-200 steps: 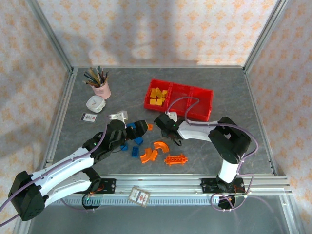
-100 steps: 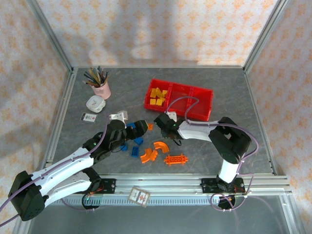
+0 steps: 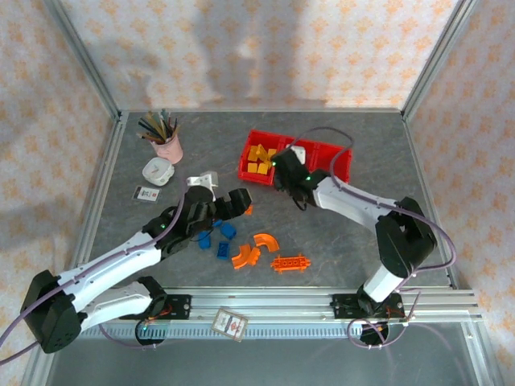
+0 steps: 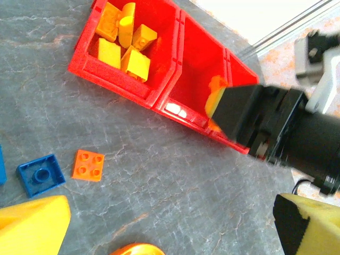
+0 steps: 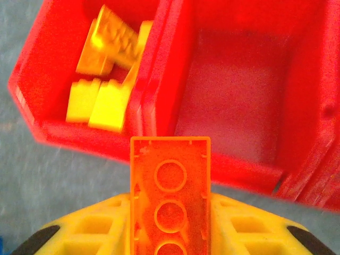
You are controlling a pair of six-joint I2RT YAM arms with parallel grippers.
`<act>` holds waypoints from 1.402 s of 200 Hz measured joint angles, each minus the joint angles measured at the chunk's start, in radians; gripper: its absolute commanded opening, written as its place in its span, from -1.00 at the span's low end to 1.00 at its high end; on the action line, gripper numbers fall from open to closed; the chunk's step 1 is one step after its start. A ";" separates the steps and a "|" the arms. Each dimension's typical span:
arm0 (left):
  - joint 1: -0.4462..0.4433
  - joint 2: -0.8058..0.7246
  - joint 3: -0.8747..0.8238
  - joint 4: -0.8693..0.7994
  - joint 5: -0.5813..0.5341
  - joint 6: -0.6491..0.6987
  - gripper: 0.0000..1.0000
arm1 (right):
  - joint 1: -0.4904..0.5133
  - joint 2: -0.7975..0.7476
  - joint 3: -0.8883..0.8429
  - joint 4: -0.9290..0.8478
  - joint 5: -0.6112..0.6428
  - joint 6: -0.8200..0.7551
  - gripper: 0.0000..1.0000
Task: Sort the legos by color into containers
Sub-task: Pick up the lego from the center of the table, then place the lego in the container, then pick up the lego from the center of the table.
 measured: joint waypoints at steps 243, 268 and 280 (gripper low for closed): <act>0.041 0.004 0.062 0.012 -0.022 0.052 0.98 | -0.014 0.155 0.157 0.006 -0.011 -0.061 0.16; 0.047 -0.067 0.012 -0.016 -0.041 0.050 0.99 | 0.083 0.146 0.114 0.017 -0.021 -0.010 0.24; 0.050 -0.092 -0.007 -0.035 -0.048 0.048 0.98 | 0.124 0.146 0.098 0.017 -0.025 0.016 0.26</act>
